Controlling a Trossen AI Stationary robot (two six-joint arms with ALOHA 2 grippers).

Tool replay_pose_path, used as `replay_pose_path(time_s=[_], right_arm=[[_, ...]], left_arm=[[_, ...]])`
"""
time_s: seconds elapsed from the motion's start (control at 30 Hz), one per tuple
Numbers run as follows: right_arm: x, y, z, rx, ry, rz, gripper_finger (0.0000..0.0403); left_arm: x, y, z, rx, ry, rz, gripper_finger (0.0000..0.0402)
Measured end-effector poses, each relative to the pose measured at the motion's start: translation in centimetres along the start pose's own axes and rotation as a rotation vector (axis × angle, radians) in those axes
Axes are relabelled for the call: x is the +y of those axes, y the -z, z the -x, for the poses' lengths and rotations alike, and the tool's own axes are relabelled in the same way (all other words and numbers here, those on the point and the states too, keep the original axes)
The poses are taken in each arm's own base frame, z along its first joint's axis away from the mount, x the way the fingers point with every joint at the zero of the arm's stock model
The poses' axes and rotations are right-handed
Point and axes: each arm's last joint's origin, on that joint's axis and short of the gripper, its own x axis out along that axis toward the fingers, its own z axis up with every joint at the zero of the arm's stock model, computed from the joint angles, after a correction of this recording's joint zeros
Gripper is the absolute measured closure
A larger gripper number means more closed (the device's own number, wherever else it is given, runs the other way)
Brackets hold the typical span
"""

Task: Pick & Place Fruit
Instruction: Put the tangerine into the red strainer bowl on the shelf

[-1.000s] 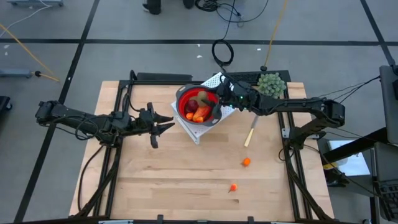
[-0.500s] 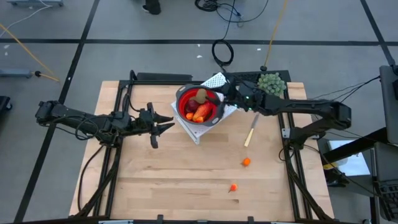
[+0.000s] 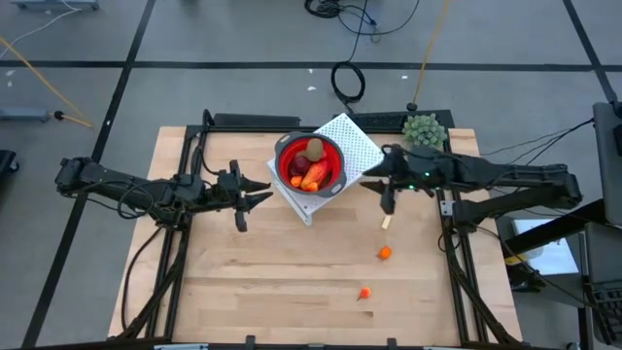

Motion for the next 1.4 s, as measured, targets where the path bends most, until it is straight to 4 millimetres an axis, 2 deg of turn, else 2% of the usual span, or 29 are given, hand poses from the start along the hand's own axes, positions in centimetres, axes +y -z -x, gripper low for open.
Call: replay_pose_path(time_s=[0.23, 0.53, 0.63, 0.8, 0.9, 1.17, 1.4], right_arm=[[1.3, 1.9, 2.4, 0.144, -0.066, -0.001, 0.0319], [4.2, 4.2, 3.9, 0.323, -0.248, 0.13, 0.0386], [4.9, 4.8, 4.2, 0.364, -0.289, 0.222, 0.04], [6.1, 5.5, 4.4, 0.382, -0.393, 0.425, 0.0392], [6.7, 5.9, 4.2, 0.405, -0.448, 0.491, 0.039], [7.1, 8.2, 2.3, 0.493, -0.438, 0.525, 0.0379], [7.6, 10.0, 0.5, 0.495, -0.492, 0.534, 0.032]], left_arm=[[0.0, 0.0, 0.0, 0.0, -0.001, -0.008, 0.0309], [0.0, 0.0, 0.0, 0.0, -0.002, -0.008, 0.0309], [0.0, 0.0, 0.0, 0.0, -0.002, -0.007, 0.0309], [0.0, 0.0, 0.0, -0.001, -0.002, -0.007, 0.0309], [0.0, 0.0, 0.0, -0.001, -0.002, -0.008, 0.0309], [0.0, 0.0, 0.0, -0.001, -0.002, -0.007, 0.0309], [0.0, 0.0, 0.0, -0.001, -0.002, -0.003, 0.0309]])
